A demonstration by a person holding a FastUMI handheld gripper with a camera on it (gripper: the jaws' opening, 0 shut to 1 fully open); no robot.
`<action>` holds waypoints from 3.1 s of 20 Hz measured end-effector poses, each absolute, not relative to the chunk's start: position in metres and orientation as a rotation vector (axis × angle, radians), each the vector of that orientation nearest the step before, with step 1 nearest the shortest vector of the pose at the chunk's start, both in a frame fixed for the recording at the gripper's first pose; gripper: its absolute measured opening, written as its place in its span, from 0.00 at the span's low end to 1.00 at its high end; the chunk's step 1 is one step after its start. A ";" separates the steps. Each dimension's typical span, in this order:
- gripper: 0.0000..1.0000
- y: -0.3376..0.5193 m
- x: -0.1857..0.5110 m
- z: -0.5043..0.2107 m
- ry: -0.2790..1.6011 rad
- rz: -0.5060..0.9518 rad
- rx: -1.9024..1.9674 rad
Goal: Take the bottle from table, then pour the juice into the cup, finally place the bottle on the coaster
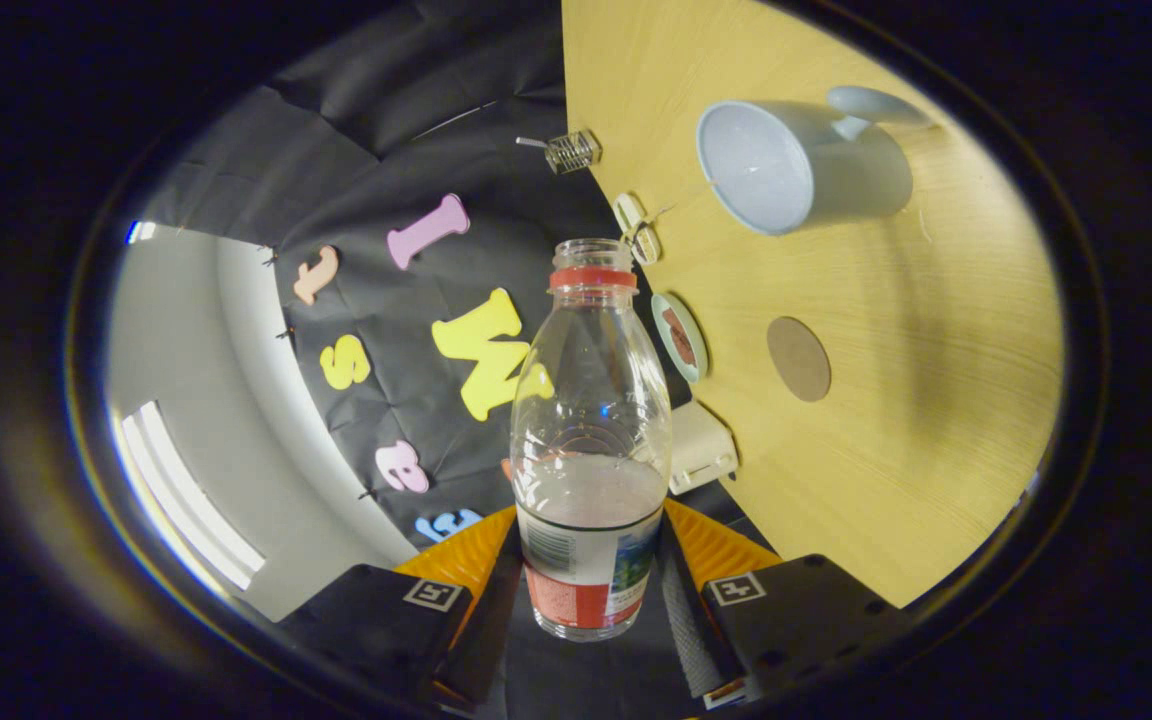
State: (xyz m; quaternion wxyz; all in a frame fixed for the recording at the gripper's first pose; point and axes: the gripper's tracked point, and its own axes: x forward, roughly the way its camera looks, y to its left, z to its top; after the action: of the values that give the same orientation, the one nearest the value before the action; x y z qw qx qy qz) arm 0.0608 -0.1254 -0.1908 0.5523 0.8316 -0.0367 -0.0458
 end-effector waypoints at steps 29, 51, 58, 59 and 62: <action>0.74 -0.140 0.063 -0.168 -0.129 -0.144 2.049; 0.75 -0.091 0.022 -0.246 0.280 -0.176 0.509; 0.75 -0.088 0.040 -0.220 0.241 -0.153 0.175; 0.76 -0.091 0.048 -0.218 0.235 -0.155 0.148; 0.76 -0.104 0.070 -0.223 0.242 -0.191 0.075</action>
State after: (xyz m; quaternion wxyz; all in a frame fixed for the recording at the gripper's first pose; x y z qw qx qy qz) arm 0.0704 -0.1040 -0.2226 0.9874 0.0373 0.1204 -0.0952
